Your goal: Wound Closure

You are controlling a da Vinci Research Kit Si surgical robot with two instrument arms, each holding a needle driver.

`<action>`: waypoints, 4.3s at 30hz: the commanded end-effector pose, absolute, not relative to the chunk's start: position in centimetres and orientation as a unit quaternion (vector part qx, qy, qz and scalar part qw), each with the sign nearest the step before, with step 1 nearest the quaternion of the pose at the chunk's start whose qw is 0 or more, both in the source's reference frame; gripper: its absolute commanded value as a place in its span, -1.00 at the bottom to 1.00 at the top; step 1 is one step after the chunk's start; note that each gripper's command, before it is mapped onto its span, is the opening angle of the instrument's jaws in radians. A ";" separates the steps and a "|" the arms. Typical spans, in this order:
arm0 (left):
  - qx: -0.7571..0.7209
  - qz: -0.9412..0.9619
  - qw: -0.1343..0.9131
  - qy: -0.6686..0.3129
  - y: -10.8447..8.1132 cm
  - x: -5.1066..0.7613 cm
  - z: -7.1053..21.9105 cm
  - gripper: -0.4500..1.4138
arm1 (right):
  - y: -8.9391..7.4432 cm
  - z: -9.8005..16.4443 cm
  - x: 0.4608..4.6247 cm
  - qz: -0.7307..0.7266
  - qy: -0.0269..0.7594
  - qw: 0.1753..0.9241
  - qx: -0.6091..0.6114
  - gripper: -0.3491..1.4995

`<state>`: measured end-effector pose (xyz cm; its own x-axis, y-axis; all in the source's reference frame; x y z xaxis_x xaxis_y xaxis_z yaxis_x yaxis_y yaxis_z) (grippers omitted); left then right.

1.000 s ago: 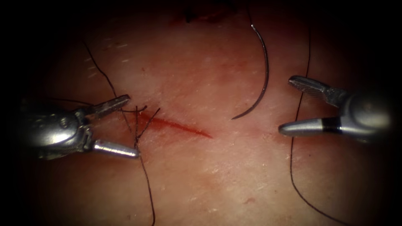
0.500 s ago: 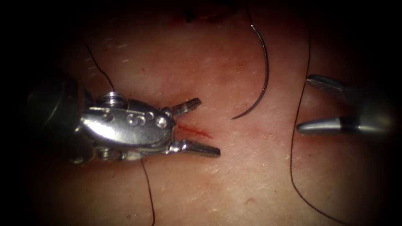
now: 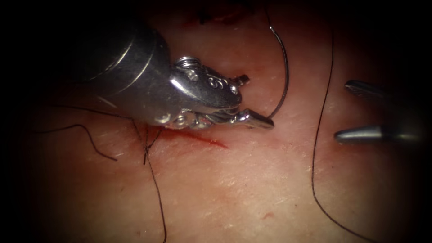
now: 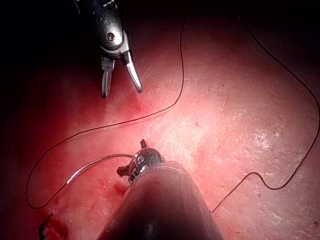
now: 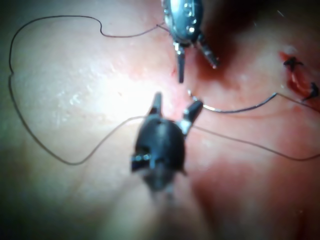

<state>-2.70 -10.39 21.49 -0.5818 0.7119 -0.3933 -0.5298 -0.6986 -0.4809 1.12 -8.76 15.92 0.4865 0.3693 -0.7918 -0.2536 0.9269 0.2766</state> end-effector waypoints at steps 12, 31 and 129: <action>-0.271 0.887 0.334 -0.170 -10.6 -2.90 22.0 0.26 | -8.9 15.9 1.25 0.183 0.474 0.859 0.063 0.69; -0.278 0.883 0.326 -0.192 -10.7 -2.89 22.0 -1.00 | -8.9 16.0 1.26 0.191 0.467 0.861 0.056 0.69; -0.250 0.927 0.277 -0.033 -11.1 -2.25 20.9 0.05 | -8.7 16.4 2.66 0.563 0.221 0.793 -0.065 -1.00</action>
<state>-2.14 -10.97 20.87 -0.7229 0.5262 -0.4478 -0.4999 -0.8457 -0.1868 2.58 -8.60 16.42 0.2639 0.8634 -0.4300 -0.9230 0.3554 0.1472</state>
